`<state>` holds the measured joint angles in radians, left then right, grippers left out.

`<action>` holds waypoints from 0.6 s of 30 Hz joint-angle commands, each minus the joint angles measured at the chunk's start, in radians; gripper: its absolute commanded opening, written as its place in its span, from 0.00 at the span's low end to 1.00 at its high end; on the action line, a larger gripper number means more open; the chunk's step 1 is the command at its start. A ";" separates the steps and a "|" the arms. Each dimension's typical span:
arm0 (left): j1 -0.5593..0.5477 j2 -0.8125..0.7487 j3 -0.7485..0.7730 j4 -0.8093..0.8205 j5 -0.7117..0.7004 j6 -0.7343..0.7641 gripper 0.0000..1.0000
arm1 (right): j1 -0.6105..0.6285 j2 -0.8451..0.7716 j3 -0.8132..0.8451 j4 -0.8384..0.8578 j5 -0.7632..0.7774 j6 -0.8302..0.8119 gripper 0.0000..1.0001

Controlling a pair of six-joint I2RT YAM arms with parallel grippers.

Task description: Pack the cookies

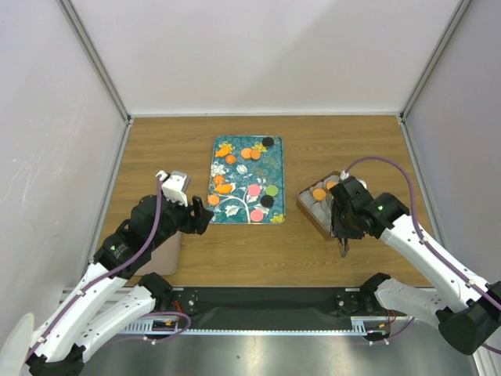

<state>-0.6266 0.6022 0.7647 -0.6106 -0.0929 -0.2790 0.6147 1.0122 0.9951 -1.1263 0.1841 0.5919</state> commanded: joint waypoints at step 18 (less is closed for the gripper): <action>-0.021 -0.010 -0.004 0.023 0.009 0.009 0.70 | -0.073 0.066 -0.053 0.102 -0.023 0.016 0.40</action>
<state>-0.6376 0.6010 0.7647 -0.6106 -0.0929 -0.2790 0.5461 1.0760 0.9379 -1.0588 0.1665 0.6090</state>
